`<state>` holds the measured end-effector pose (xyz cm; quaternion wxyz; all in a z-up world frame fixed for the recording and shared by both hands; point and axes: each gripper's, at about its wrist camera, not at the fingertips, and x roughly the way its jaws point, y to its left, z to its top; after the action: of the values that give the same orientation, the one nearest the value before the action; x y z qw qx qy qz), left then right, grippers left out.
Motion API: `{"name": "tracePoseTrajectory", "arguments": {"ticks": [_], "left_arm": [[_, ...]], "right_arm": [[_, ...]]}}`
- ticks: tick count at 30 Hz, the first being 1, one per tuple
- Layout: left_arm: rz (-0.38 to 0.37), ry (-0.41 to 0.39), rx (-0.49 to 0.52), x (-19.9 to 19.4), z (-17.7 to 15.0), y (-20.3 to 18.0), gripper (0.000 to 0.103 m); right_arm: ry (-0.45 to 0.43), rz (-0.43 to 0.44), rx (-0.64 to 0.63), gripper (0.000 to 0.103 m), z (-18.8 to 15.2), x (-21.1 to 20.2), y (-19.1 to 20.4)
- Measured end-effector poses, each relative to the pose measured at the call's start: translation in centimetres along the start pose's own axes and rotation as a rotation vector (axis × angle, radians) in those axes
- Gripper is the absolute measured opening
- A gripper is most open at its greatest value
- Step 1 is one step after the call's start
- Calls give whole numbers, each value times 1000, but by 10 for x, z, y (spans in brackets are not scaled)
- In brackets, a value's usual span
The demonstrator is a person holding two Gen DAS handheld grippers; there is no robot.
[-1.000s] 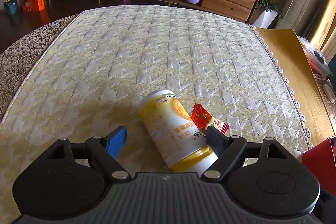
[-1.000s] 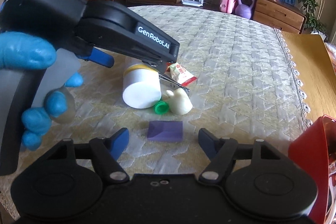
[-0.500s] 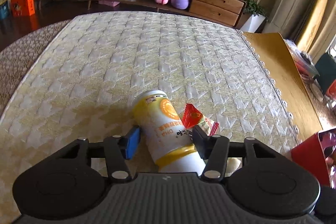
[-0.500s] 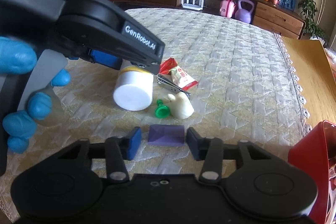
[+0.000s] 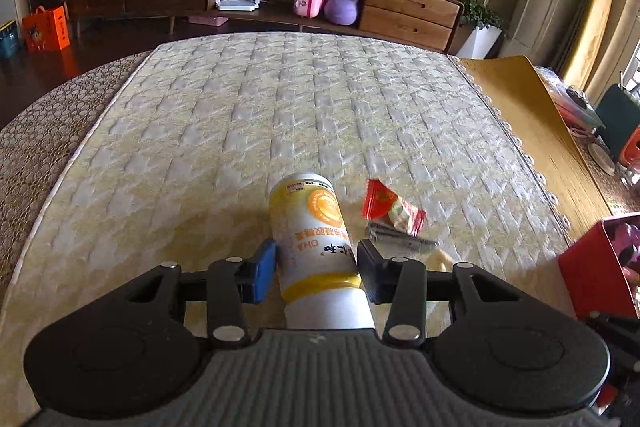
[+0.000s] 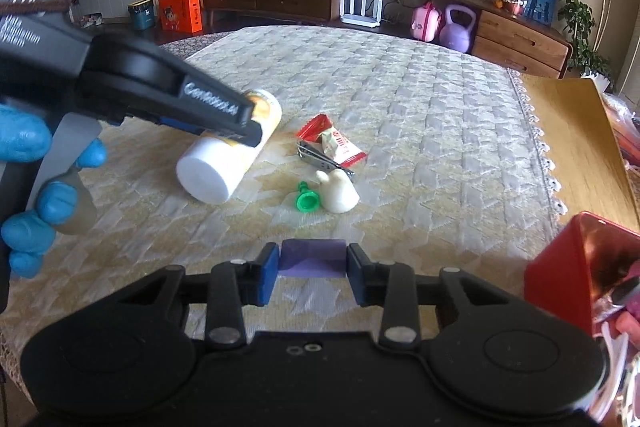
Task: Organize rigid objects
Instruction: 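Lift the white bottle and purple eraser and carry them toward the red tin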
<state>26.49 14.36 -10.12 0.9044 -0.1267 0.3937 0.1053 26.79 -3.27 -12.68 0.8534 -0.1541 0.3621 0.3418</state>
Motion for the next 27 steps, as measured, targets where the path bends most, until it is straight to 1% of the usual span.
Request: {"name": "tracePoseTrajectory", "arguments": {"ticks": [6, 13, 17, 21, 24, 27], "left_arm": [[-7, 7, 7, -14, -14, 3, 43], [-44, 3, 8, -35, -22, 0, 43], [-46, 10, -10, -42, -29, 1, 42], [-64, 15, -35, -52, -32, 0, 42], [-82, 10, -40, -63, -33, -7, 41], [-109, 4, -24, -74, -35, -18, 36]], "right_arm": [[-15, 9, 14, 36, -2, -17, -1], [-38, 15, 35, 36, -4, -44, -6], [-47, 11, 49, 36, -7, -60, -11], [-60, -4, 44, 36, -11, -77, -14], [-73, -13, 43, 36, -13, -91, -19], [-81, -26, 45, 36, -18, -105, -26]]}}
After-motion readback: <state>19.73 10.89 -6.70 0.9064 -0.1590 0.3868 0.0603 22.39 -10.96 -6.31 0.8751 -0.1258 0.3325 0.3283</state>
